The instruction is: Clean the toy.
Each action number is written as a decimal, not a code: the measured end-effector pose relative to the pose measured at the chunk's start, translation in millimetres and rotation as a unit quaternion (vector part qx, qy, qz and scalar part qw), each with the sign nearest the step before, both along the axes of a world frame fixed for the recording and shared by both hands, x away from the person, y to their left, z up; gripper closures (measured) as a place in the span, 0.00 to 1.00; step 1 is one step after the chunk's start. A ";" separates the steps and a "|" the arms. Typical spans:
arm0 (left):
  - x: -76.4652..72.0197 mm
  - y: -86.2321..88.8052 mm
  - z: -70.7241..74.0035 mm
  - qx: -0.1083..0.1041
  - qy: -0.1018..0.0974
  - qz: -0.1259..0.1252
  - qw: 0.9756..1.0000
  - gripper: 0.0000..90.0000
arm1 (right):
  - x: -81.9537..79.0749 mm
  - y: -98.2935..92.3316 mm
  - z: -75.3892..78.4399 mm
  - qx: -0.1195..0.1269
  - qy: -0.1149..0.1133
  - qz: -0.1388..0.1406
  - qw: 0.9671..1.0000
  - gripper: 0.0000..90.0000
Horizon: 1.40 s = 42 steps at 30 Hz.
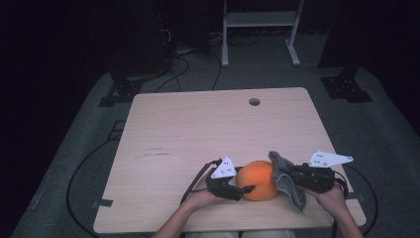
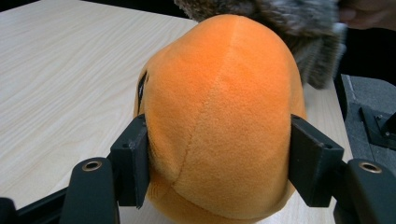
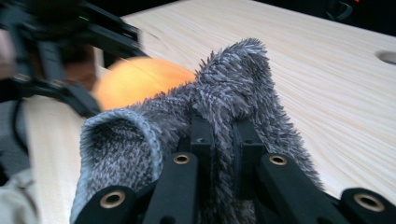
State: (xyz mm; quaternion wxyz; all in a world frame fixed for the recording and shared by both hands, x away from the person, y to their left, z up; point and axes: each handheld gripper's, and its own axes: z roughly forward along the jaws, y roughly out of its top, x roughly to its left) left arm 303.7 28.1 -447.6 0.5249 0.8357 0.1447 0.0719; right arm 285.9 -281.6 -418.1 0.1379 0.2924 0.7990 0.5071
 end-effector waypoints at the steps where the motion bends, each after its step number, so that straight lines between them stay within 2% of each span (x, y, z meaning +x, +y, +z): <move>1: 0.2 0.0 0.2 -0.002 0.001 0.000 1.000 0.36 | 0.2 -2.6 -0.3 0.000 0.003 -0.007 1.000 0.90; 2: 0.5 -0.3 0.5 -0.004 0.002 0.000 1.000 0.36 | -0.4 -4.1 0.6 0.001 0.003 -0.014 1.000 0.90; 4: 0.4 -0.7 1.3 -0.004 0.000 0.001 1.000 0.36 | -4.3 -2.1 7.7 0.005 -0.007 -0.010 1.000 0.90; 7: -1.1 -2.0 1.2 0.000 -0.009 0.003 1.000 0.37 | -9.2 9.6 17.4 0.028 -0.020 0.027 0.999 0.90; 8: -1.2 -1.5 1.2 0.002 -0.008 0.002 1.000 0.37 | -10.3 14.6 18.0 0.023 -0.022 0.037 0.999 0.90; 10: -1.3 -0.4 1.2 -0.003 -0.004 0.003 1.000 0.37 | -10.5 19.5 15.5 0.008 -0.025 0.037 0.999 0.90; 11: -0.9 0.0 1.6 -0.005 -0.002 0.003 1.000 0.37 | -9.4 16.9 13.9 0.013 -0.021 0.031 0.999 0.90; 14: -1.0 -0.4 1.9 -0.011 0.000 0.006 1.000 0.37 | -2.5 -0.1 6.1 -0.010 -0.010 -0.019 1.000 0.90; 16: -2.0 -0.8 2.6 -0.007 -0.007 0.004 1.000 0.37 | -1.4 -10.9 4.2 0.004 0.000 -0.037 0.999 0.90; 17: -2.4 -1.5 2.6 -0.008 -0.008 0.005 1.000 0.37 | -3.0 -11.6 6.8 0.009 -0.002 -0.032 0.999 0.90; 19: -2.3 -2.3 2.9 -0.007 -0.010 0.004 1.000 0.37 | -7.7 -5.9 14.4 0.032 -0.016 -0.001 0.999 0.90; 20: -2.2 -2.5 3.0 -0.006 -0.011 0.003 1.000 0.37 | -9.9 -0.4 17.6 0.035 -0.021 0.015 0.999 0.90; 22: -2.7 -2.3 2.7 -0.007 -0.011 0.005 1.000 0.37 | -11.1 11.1 18.4 0.011 -0.028 0.030 0.999 0.90; 23: -3.0 -2.0 2.4 -0.009 -0.009 0.006 1.000 0.37 | -10.0 13.4 15.6 0.003 -0.026 0.025 0.999 0.90; 25: -2.8 -1.6 2.7 -0.018 -0.004 0.006 1.000 0.38 | -4.7 7.5 9.0 0.008 -0.014 0.008 1.000 0.90; 27: -2.8 -2.1 6.0 -0.032 0.000 0.007 0.999 0.38 | -1.8 -2.7 6.1 -0.003 -0.004 -0.027 1.000 0.90; 28: -3.2 -2.4 8.7 -0.033 -0.004 0.007 0.999 0.38 | -3.3 -6.3 7.4 0.005 -0.004 -0.031 0.999 0.90; 30: -4.1 -1.6 14.5 -0.041 -0.007 0.009 0.999 0.38 | -9.2 -4.5 16.5 0.021 -0.017 -0.016 1.000 0.90; 32: -5.6 0.4 19.1 -0.052 -0.012 0.011 0.999 0.39 | -13.8 3.9 26.9 0.047 -0.035 0.011 0.998 0.90; 34: -6.6 3.2 22.1 -0.050 -0.018 0.017 0.998 0.39 | -14.8 13.5 30.2 0.041 -0.044 0.019 0.998 0.90; 36: -5.2 6.6 22.5 -0.044 -0.020 0.022 0.999 0.39 | -9.5 12.1 23.4 0.035 -0.032 0.013 0.999 0.90; 38: -3.3 8.5 21.6 -0.039 -0.017 0.027 0.999 0.39 | -2.7 6.9 7.8 0.002 -0.010 -0.012 1.000 0.90; 39: -3.4 8.7 20.9 -0.037 -0.016 0.028 0.999 0.39 | -0.4 4.1 1.3 -0.005 0.004 -0.019 1.000 0.90; 40: -3.3 8.2 19.8 -0.035 -0.018 0.028 0.999 0.39 | 0.5 2.0 -1.3 -0.004 0.012 -0.021 1.000 0.90; 42: -3.5 6.9 19.1 -0.035 -0.017 0.025 0.999 0.39 | -1.6 3.4 5.1 0.012 0.000 -0.018 1.000 0.90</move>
